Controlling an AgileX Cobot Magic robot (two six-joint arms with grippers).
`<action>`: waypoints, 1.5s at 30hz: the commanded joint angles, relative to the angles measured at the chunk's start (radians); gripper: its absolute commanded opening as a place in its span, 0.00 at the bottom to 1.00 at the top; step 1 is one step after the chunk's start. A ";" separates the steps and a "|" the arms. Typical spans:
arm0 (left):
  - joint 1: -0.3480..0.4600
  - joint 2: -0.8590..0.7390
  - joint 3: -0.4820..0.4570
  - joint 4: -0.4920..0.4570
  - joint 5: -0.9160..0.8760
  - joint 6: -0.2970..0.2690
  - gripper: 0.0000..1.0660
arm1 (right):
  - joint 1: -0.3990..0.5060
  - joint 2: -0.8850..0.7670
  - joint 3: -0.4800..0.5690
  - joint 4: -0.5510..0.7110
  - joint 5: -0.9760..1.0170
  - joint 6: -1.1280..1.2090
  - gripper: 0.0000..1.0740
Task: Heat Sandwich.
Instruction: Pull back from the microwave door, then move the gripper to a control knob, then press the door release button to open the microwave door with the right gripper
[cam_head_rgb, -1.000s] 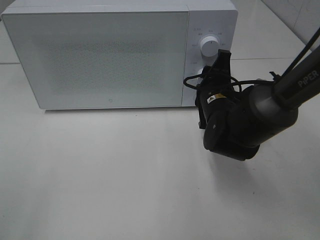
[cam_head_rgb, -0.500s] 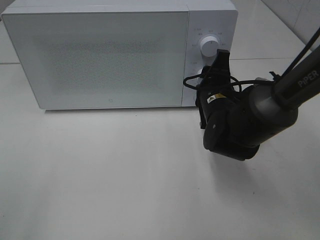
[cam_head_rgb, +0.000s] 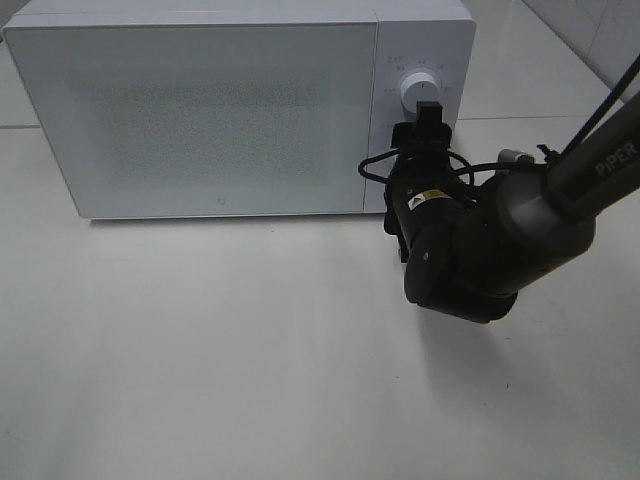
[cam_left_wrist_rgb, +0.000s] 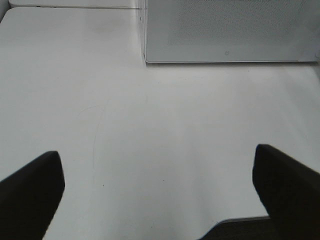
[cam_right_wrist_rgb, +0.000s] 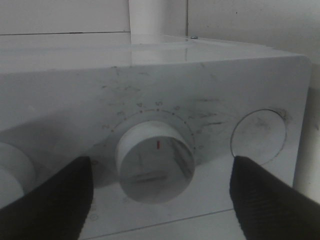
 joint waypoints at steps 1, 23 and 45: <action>0.002 -0.017 0.003 -0.008 -0.013 -0.005 0.91 | -0.003 -0.018 -0.010 -0.033 -0.017 -0.022 0.71; 0.002 -0.017 0.003 -0.008 -0.013 -0.005 0.91 | 0.024 -0.246 0.266 -0.224 0.075 -0.068 0.71; 0.002 -0.017 0.003 -0.008 -0.013 -0.005 0.91 | -0.126 -0.738 0.350 -0.451 0.999 -0.972 0.71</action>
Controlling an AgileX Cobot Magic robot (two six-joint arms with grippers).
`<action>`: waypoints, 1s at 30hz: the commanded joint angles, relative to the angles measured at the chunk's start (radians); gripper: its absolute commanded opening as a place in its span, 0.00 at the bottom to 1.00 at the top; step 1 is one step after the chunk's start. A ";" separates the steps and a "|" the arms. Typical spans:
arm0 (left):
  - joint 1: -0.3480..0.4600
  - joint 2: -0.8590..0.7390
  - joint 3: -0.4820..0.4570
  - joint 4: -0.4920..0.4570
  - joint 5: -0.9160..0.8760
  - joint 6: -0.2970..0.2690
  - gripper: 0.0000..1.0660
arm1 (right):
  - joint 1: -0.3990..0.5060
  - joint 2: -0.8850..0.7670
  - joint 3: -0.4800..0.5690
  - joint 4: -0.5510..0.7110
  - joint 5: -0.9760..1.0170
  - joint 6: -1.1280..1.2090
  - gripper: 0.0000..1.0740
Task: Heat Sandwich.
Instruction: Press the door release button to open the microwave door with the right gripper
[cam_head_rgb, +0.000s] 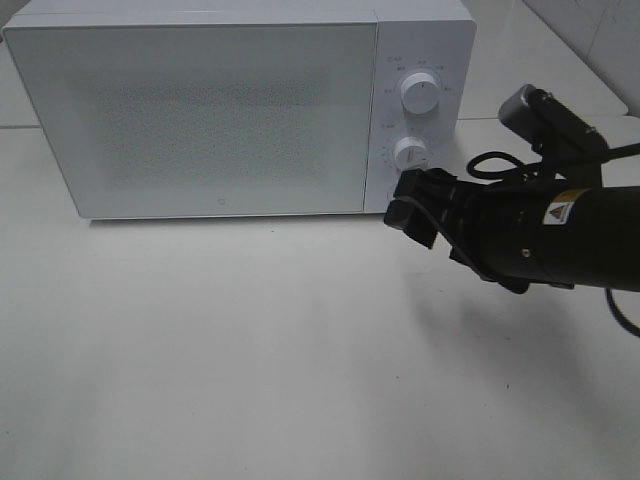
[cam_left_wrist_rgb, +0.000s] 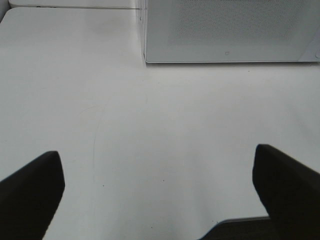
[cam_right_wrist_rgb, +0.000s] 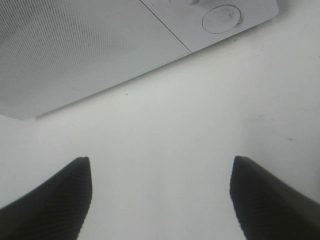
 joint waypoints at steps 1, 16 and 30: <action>0.002 -0.017 0.003 -0.008 -0.013 -0.005 0.91 | -0.066 -0.096 -0.017 -0.016 0.238 -0.236 0.71; 0.002 -0.017 0.003 -0.008 -0.013 -0.004 0.91 | -0.105 -0.241 -0.213 -0.314 0.918 -0.412 0.71; 0.002 -0.017 0.003 -0.008 -0.013 -0.004 0.91 | -0.102 -0.638 -0.220 -0.379 1.203 -0.419 0.71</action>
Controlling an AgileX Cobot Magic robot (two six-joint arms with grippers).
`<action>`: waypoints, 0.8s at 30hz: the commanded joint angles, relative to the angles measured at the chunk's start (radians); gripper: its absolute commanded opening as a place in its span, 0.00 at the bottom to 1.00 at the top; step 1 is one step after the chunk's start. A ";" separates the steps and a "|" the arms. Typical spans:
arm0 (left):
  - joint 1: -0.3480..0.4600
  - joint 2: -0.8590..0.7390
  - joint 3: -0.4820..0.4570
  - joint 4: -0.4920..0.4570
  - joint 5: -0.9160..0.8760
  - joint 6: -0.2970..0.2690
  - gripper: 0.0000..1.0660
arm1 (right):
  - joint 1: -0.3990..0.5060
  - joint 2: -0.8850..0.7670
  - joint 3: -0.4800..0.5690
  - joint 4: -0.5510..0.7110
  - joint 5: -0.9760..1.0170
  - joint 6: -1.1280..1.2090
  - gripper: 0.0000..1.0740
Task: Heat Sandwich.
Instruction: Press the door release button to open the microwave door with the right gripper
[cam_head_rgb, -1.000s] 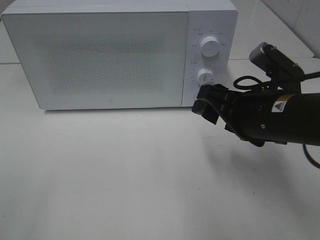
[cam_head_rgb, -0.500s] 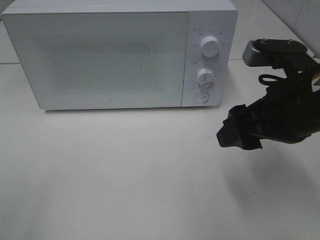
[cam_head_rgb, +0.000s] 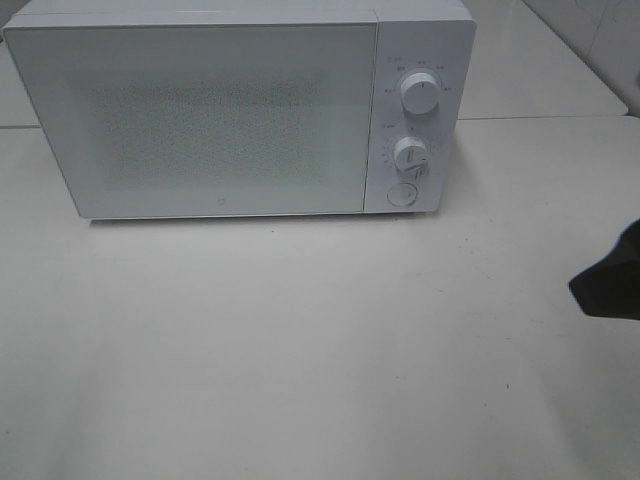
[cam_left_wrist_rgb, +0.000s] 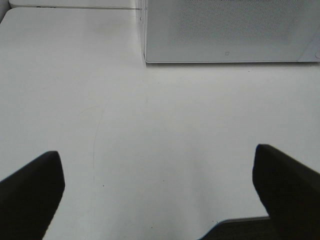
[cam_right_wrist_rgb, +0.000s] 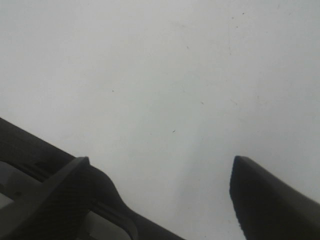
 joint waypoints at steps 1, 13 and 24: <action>0.002 -0.017 0.003 -0.008 -0.013 -0.004 0.91 | -0.002 -0.108 -0.006 -0.011 0.070 -0.012 0.71; 0.002 -0.017 0.003 -0.008 -0.013 -0.004 0.91 | -0.002 -0.409 -0.005 -0.021 0.236 -0.003 0.71; 0.002 -0.017 0.003 -0.008 -0.013 -0.004 0.91 | -0.177 -0.654 0.004 -0.035 0.263 0.022 0.71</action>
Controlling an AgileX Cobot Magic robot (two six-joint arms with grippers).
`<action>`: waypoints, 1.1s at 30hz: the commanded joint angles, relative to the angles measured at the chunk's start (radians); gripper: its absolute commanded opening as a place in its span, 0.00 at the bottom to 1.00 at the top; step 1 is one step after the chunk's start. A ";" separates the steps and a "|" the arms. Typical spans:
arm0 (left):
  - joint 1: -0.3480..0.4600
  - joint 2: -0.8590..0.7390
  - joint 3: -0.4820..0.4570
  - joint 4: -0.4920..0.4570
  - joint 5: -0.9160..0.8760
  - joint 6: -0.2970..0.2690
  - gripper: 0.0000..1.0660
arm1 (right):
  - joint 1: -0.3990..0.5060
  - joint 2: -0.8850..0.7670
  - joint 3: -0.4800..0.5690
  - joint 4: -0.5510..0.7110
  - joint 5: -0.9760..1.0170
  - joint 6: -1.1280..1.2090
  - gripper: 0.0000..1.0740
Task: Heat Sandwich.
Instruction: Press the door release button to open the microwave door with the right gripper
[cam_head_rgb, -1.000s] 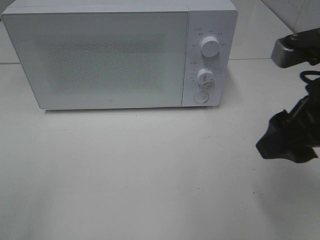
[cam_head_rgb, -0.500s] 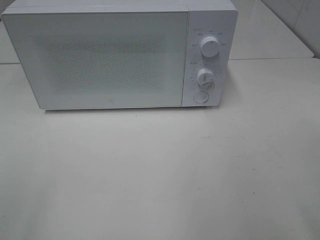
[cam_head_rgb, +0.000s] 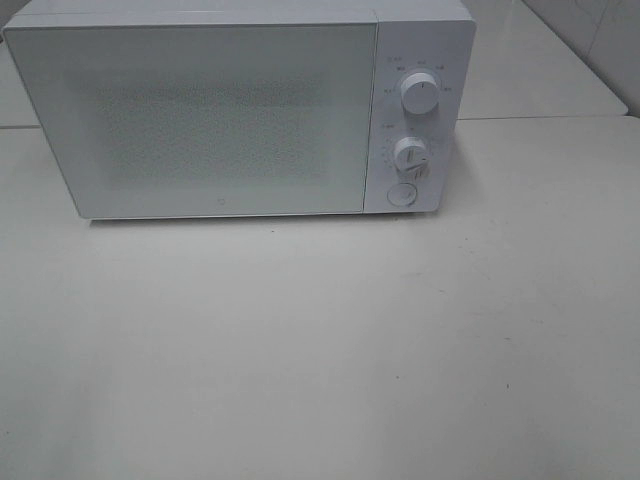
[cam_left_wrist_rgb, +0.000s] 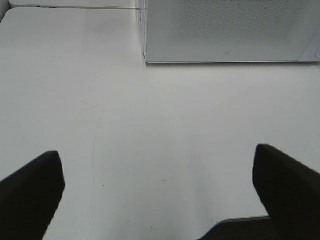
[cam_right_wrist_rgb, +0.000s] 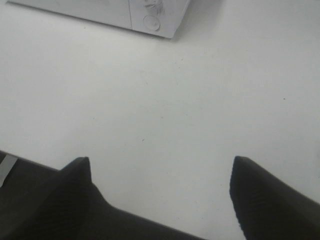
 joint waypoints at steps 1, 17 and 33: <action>0.002 -0.017 0.003 -0.008 -0.013 -0.004 0.91 | -0.076 -0.088 0.032 -0.009 0.000 0.019 0.71; 0.002 -0.017 0.003 -0.008 -0.013 -0.004 0.91 | -0.255 -0.292 0.200 0.013 -0.127 0.040 0.71; 0.002 -0.005 0.003 -0.008 -0.013 -0.004 0.91 | -0.255 -0.292 0.214 0.017 -0.146 0.037 0.71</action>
